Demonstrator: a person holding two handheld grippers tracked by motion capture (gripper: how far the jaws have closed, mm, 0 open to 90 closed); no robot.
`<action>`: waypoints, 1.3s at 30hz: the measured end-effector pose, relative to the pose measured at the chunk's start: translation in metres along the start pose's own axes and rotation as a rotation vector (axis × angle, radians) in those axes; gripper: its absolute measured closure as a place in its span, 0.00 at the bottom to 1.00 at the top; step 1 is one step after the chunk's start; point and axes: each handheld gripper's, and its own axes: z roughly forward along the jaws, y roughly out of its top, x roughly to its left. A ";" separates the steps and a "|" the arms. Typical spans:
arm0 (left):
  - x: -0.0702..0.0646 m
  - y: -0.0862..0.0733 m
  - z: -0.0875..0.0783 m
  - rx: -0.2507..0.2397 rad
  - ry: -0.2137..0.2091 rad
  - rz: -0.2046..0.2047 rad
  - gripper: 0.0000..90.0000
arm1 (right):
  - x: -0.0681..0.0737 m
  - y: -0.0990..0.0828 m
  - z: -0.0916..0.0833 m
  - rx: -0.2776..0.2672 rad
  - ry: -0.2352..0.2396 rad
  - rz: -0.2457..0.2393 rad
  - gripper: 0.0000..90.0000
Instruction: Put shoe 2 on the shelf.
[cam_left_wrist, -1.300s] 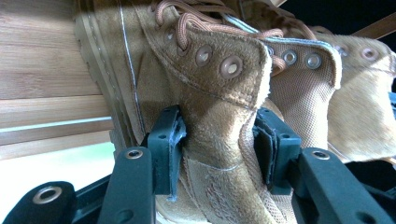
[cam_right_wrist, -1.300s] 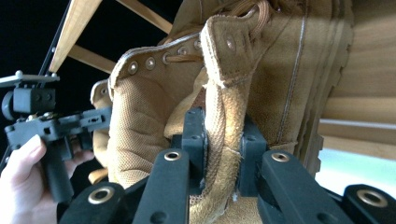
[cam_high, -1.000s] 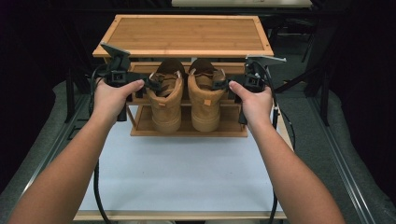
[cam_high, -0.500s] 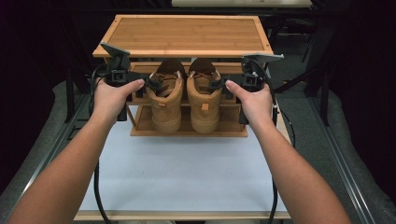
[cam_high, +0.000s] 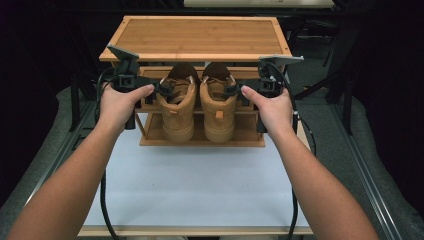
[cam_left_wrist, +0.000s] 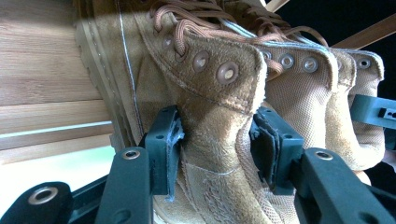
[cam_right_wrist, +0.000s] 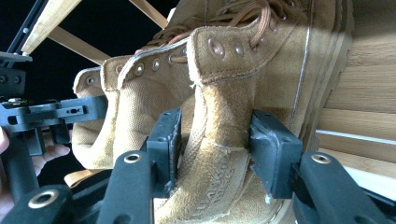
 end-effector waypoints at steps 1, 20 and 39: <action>0.000 0.000 0.000 0.002 -0.002 0.001 0.60 | 0.000 0.000 0.000 -0.004 0.000 -0.001 0.60; -0.007 0.004 -0.037 -0.065 -0.019 0.040 0.61 | 0.008 0.006 -0.041 -0.106 -0.017 -0.070 0.61; 0.052 -0.025 0.021 -0.104 0.122 0.128 1.00 | -0.067 -0.023 0.012 -0.110 -0.087 -0.063 1.00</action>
